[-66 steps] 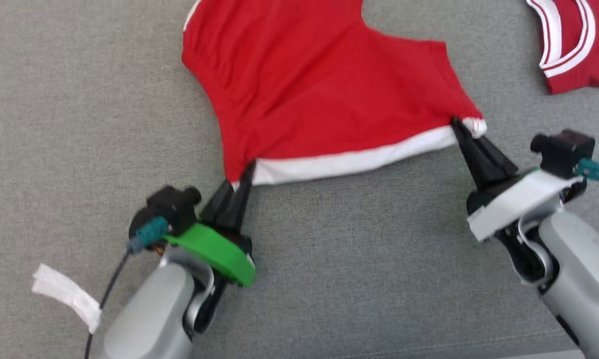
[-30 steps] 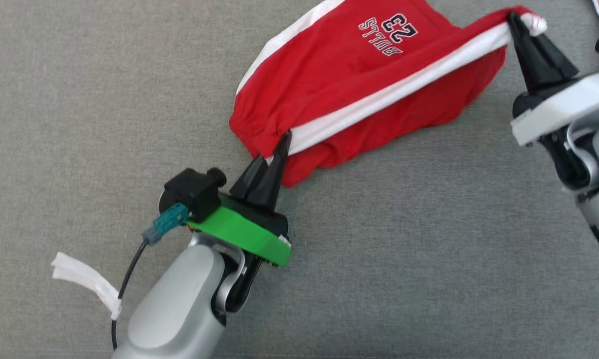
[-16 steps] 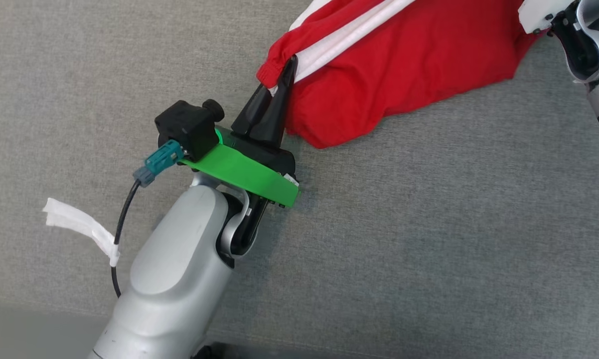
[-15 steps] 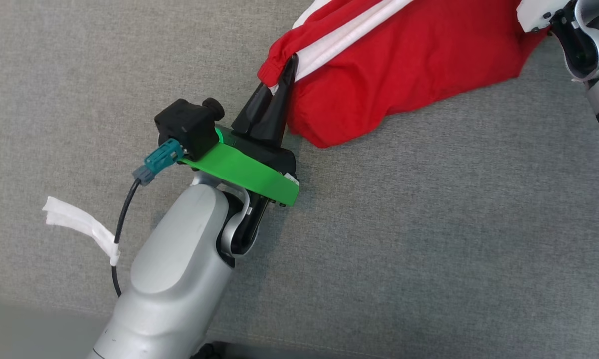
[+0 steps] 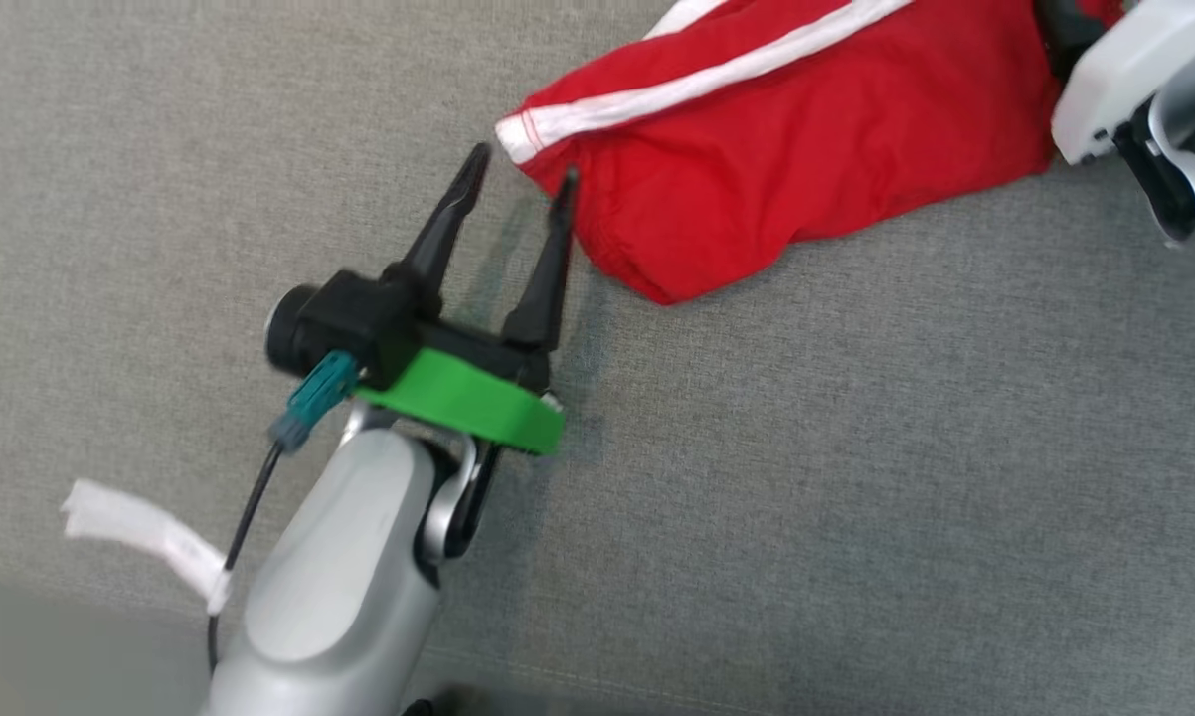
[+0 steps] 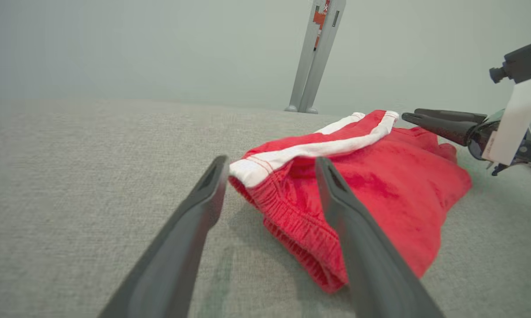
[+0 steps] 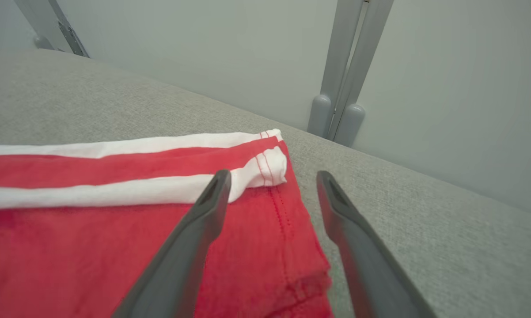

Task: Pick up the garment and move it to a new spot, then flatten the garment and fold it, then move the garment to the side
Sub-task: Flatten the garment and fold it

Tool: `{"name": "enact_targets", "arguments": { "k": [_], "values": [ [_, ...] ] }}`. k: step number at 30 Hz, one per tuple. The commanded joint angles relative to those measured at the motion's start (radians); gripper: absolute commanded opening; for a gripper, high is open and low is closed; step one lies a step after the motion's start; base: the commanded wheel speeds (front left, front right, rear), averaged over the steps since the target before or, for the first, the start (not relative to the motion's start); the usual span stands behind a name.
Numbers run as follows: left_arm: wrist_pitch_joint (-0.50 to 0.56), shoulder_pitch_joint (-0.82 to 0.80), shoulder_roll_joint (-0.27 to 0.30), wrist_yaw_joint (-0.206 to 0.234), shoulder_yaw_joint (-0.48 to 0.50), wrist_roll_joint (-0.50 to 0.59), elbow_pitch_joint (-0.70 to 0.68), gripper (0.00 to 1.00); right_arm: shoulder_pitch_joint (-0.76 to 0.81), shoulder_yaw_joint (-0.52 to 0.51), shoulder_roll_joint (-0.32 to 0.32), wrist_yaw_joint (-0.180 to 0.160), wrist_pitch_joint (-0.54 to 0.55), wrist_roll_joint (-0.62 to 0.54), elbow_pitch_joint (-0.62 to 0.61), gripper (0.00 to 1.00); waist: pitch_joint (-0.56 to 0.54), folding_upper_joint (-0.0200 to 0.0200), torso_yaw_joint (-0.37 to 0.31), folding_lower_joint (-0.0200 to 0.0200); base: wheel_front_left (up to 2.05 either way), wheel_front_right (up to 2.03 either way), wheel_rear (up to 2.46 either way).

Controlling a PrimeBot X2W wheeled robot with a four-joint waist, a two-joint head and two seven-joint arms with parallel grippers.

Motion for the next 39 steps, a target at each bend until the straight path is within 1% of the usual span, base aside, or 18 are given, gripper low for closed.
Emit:
{"name": "enact_targets", "arguments": {
  "k": [1, 6, 10, 14, 18, 22, 26, 27, 28, 31, 34, 39],
  "values": [
    [-0.002, 0.034, 0.02, 0.006, 0.023, 0.019, -0.021, 1.0, 0.028, 0.014, -0.021, -0.001, -0.012, 0.013, -0.007, 1.0, -0.041, 0.0, 0.003, 0.0, 0.0, 0.0, 0.0],
    [-0.002, 0.154, 0.028, 0.033, 0.161, 0.108, -0.171, 1.0, 0.071, 0.06, -0.078, -0.001, -0.023, 0.062, -0.032, 1.0, -0.068, 0.0, 0.01, 0.0, 0.0, 0.0, 0.0],
    [-0.002, 0.241, 0.011, 0.063, 0.278, 0.181, -0.295, 1.0, 0.076, 0.077, -0.087, -0.001, -0.009, 0.098, -0.013, 1.0, -0.069, 0.0, 0.015, 0.0, 0.0, 0.0, 0.0],
    [-0.002, 0.31, -0.003, 0.095, 0.357, 0.235, -0.378, 1.0, 0.059, 0.089, -0.082, -0.001, 0.015, 0.132, 0.018, 1.0, -0.061, 0.0, 0.027, 0.0, 0.0, 0.0, 0.0],
    [-0.002, 0.361, -0.007, 0.128, 0.384, 0.255, -0.403, 1.0, 0.046, 0.104, -0.071, -0.001, 0.062, 0.164, 0.059, 1.0, -0.052, 0.0, 0.04, 0.0, 0.0, 0.0, 0.0],
    [-0.002, 0.384, -0.007, 0.161, 0.375, 0.264, -0.397, 1.0, 0.045, 0.113, -0.062, -0.001, 0.102, 0.2, 0.09, 1.0, -0.049, 0.0, 0.047, 0.0, 0.0, 0.0, 0.0],
    [-0.002, 0.392, -0.007, 0.175, 0.359, 0.27, -0.387, 1.0, 0.061, 0.136, -0.055, -0.001, 0.146, 0.236, 0.087, 1.0, -0.049, 0.0, 0.049, 0.0, 0.0, 0.0, 0.0],
    [-0.002, 0.39, -0.007, 0.177, 0.355, 0.269, -0.386, 1.0, 0.065, 0.147, -0.052, 0.0, 0.161, 0.244, 0.076, 0.71, -0.049, 0.0, 0.048, 0.0, 0.0, 0.0, 0.0],
    [-0.002, 0.387, -0.007, 0.18, 0.352, 0.268, -0.386, 1.0, 0.068, 0.156, -0.052, 0.0, 0.167, 0.251, 0.061, 0.0, -0.049, 0.0, 0.047, 0.0, 0.0, 0.0, 0.0],
    [-0.002, 0.37, -0.007, 0.182, 0.343, 0.266, -0.377, 1.0, 0.062, 0.171, -0.059, -0.001, 0.157, 0.267, 0.047, 0.0, -0.052, 0.0, 0.041, 0.0, 0.0, 0.0, 0.0],
    [-0.002, 0.36, -0.007, 0.176, 0.341, 0.279, -0.366, 1.0, 0.069, 0.176, -0.05, -0.001, 0.129, 0.282, 0.048, 0.0, -0.065, 0.0, 0.025, 0.0, 0.0, 0.0, 0.0],
    [-0.002, 0.365, -0.007, 0.15, 0.36, 0.307, -0.333, 1.0, 0.121, 0.177, -0.041, -0.001, 0.024, 0.312, 0.022, 0.0, -0.111, 0.0, -0.026, 0.0, 0.0, 0.0, 0.0]
  ]
}}
